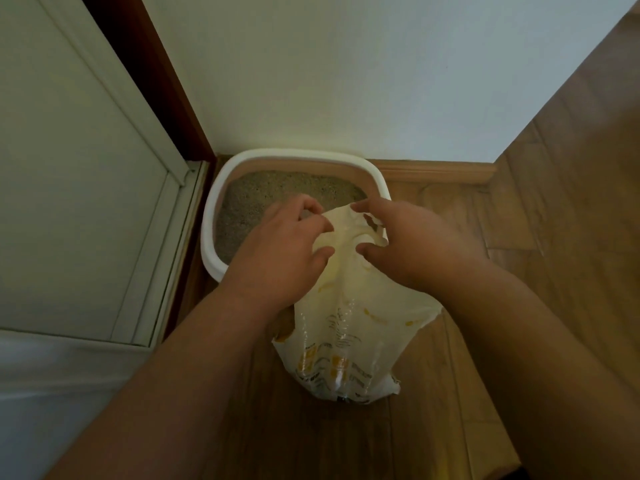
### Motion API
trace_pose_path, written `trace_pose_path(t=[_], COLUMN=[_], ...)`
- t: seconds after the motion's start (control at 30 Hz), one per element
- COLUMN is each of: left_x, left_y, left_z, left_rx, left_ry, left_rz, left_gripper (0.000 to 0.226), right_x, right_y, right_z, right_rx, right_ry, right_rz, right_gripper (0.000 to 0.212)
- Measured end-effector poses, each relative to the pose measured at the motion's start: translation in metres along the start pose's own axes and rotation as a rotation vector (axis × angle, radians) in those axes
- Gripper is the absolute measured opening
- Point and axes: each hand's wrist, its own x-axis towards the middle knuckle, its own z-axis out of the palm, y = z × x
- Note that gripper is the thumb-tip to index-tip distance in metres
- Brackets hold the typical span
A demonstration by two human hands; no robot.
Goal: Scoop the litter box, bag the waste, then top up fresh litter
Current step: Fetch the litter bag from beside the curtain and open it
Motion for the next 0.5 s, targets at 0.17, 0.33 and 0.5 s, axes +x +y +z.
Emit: trace_pose_path(t=[0.17,0.33,0.5], left_x=[0.003,0.006,0.008], left_y=[-0.007,-0.026,-0.041], left_z=[-0.003,-0.003,-0.006], left_rx=[0.081,0.123,0.141], left_ry=[0.022,0.065,0.033], left_rz=[-0.010,-0.149,-0.301], left_gripper=[0.018,0.020,0.024], right_x=[0.002,0.002,0.001], right_y=[0.005,0.010,0.023], right_z=[-0.006,-0.013,-0.014], right_rx=[-0.040,-0.114,-0.166], right_ry=[-0.013,-0.038,-0.102], right_rz=[-0.005,0.082,0.210], right_gripper=[0.044,0.074,0.052])
